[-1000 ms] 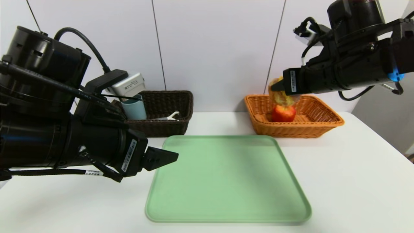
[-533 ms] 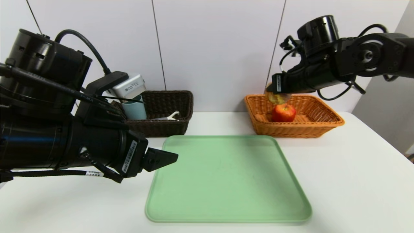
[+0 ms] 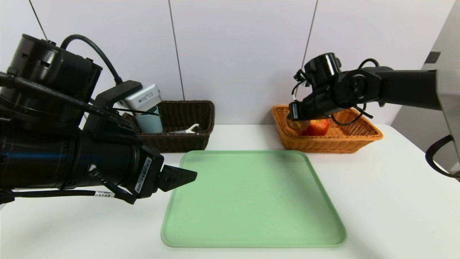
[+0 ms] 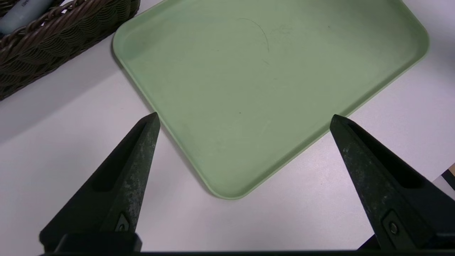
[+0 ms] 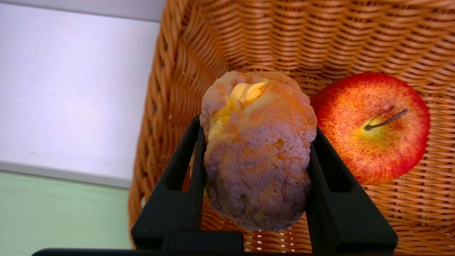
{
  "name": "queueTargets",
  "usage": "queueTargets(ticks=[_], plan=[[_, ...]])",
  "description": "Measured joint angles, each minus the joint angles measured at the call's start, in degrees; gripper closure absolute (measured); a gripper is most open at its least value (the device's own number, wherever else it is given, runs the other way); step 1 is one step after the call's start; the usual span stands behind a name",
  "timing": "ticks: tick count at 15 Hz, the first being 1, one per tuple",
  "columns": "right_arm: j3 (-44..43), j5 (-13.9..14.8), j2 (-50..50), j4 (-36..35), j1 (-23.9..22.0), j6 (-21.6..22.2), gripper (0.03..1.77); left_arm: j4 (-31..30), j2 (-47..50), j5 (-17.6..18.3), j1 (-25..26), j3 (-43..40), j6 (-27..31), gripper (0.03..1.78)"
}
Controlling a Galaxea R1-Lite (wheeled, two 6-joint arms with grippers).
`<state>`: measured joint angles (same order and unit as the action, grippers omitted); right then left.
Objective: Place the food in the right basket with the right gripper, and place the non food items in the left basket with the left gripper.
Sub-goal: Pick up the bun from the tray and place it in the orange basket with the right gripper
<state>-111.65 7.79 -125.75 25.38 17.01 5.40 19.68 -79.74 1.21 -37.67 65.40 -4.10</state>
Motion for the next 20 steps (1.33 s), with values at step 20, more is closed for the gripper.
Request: queueTargets(ticks=[20], plan=[[0.0, 0.1, 1.5, 2.0, -0.3, -0.7, 0.36, 0.1, 1.9, -0.4, 0.1, -0.1, -0.2, 0.12]])
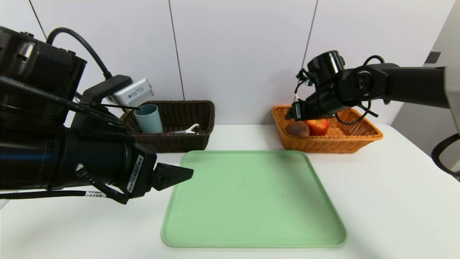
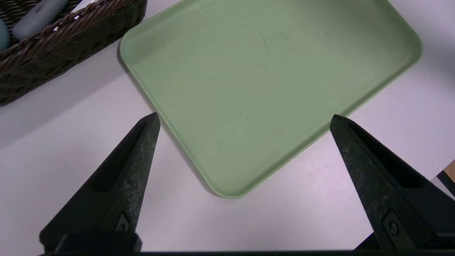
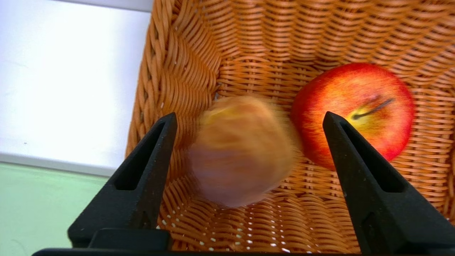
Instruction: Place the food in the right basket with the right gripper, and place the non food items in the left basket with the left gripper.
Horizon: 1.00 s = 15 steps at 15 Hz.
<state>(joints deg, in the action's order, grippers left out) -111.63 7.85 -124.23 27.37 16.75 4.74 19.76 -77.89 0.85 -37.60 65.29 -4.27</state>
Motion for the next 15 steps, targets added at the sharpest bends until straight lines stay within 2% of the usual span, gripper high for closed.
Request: queueTargets(ticks=[8, 12, 15], plan=[[0.3, -0.3, 4.4, 2.7, 0.2, 0.2, 0.19, 0.0, 2.4, -0.9, 0.1, 0.0, -0.1, 0.12], [0.6, -0.2, 11.3, 10.0, 2.9, 3.7, 0.15, 0.2, 5.8, -3.4, 1.4, 0.0, -0.1, 0.12], [4.6, 0.5, 19.2, 17.2, 6.3, 7.0, 0.13, 0.6, 9.5, -6.1, 3.6, -0.9, 0.0, 0.12]])
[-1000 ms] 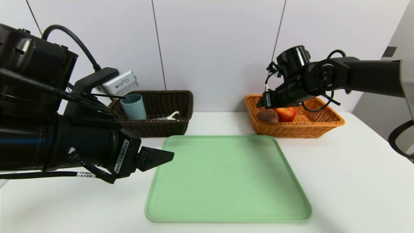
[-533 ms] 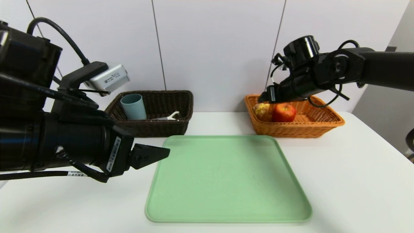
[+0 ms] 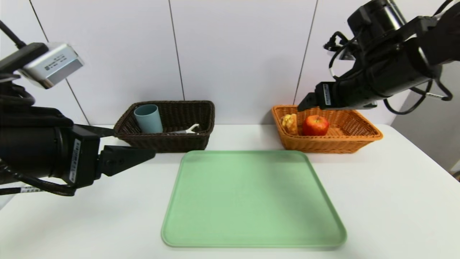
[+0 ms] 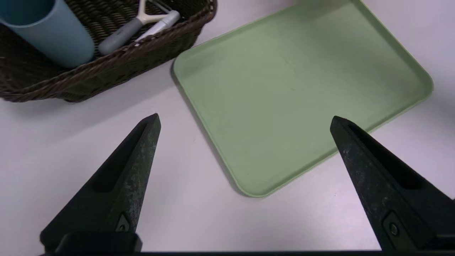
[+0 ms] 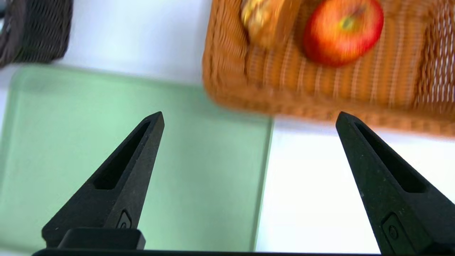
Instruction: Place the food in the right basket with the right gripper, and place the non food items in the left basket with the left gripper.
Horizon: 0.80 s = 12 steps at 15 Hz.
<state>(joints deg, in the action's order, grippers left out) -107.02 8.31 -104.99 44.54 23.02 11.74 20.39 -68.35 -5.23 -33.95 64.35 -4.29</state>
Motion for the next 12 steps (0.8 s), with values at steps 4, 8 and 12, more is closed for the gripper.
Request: queueTargets(ticks=[4, 8, 12], plan=[[15.2, 5.5, 14.0, 2.2, 3.1, 0.7, 0.11, 0.1, 4.5, -3.9, 3.7, -3.7, 0.1, 0.12], [29.4, 6.9, 30.5, 2.3, 3.3, 0.7, 0.11, 0.0, 10.9, -9.8, 4.3, -10.5, 0.5, 0.12], [38.9, 6.9, 46.7, 2.3, -1.3, 0.2, 0.11, -0.4, 19.0, -12.5, 10.1, -19.5, 2.8, 0.12]])
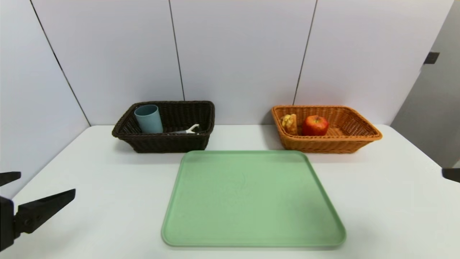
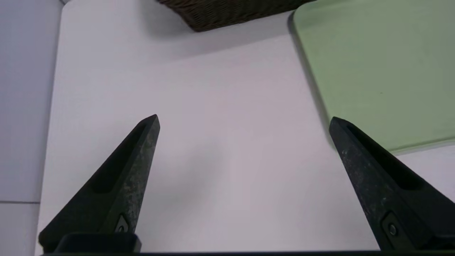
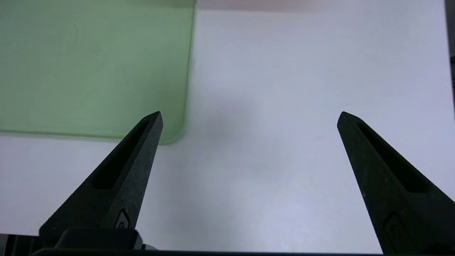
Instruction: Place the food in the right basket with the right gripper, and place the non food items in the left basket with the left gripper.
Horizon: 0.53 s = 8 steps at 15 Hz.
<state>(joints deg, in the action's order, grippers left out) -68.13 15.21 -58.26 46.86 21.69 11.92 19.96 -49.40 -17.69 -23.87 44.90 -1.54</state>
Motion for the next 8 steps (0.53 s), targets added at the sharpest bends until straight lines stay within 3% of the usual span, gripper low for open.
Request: queueTargets(ticks=[5, 8], plan=[[7.7, -1.1, 14.1, 0.1, -8.9, -2.2, 0.11, -0.1, 9.8, 0.1, 14.1, -7.4, 4.2, 0.12], [10.9, -4.8, 20.1, 0.1, -13.9, -2.2, 0.11, 0.0, 15.4, 1.0, 19.5, -10.3, 4.3, 0.12]])
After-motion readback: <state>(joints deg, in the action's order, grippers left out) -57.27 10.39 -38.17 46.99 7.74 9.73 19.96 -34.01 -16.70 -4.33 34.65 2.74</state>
